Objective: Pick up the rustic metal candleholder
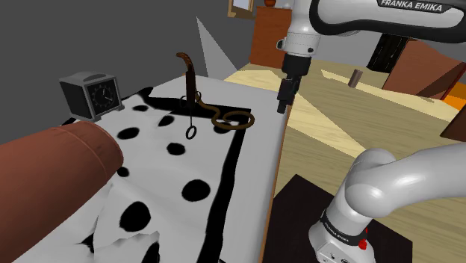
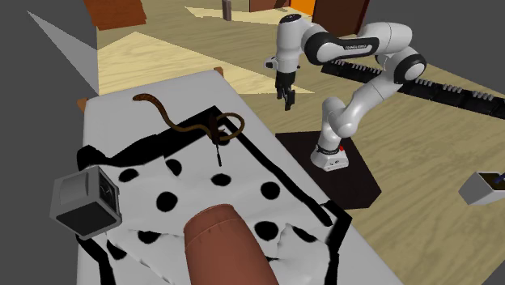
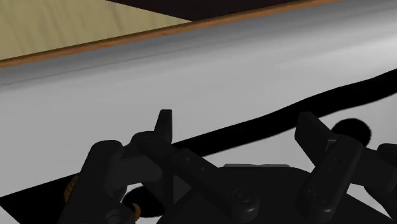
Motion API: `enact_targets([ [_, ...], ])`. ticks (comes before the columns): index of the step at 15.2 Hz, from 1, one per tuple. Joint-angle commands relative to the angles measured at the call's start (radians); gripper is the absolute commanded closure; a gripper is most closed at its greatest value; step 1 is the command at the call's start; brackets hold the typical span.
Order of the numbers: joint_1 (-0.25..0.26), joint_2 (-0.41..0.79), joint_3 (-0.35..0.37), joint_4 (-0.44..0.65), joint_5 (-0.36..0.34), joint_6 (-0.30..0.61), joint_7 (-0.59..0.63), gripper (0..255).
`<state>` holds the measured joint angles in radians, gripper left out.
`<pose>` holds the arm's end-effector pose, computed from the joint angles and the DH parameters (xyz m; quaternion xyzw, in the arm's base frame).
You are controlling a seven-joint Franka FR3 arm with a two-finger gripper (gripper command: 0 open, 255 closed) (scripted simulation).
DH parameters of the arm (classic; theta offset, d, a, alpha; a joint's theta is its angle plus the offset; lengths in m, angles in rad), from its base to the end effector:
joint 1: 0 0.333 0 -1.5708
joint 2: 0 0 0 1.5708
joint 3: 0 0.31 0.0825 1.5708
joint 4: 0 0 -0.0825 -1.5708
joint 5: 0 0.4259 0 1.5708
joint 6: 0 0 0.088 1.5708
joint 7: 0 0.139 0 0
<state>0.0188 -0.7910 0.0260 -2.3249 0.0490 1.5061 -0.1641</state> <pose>0.3436 0.0241 0.5663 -0.9946 -0.1015 0.0130 0.0161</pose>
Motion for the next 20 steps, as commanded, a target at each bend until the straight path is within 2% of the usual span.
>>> enact_targets([
  [1,0.0,0.0,0.0,0.0,0.0,0.0,0.0,0],
  [6,0.048,0.172,-0.062,0.091,-0.011,0.112,-0.184,0],
  [11,0.098,0.35,-0.11,0.219,0.008,0.189,-0.366,0],
  [20,0.169,0.673,-0.152,0.533,0.098,0.229,-0.683,0],
])
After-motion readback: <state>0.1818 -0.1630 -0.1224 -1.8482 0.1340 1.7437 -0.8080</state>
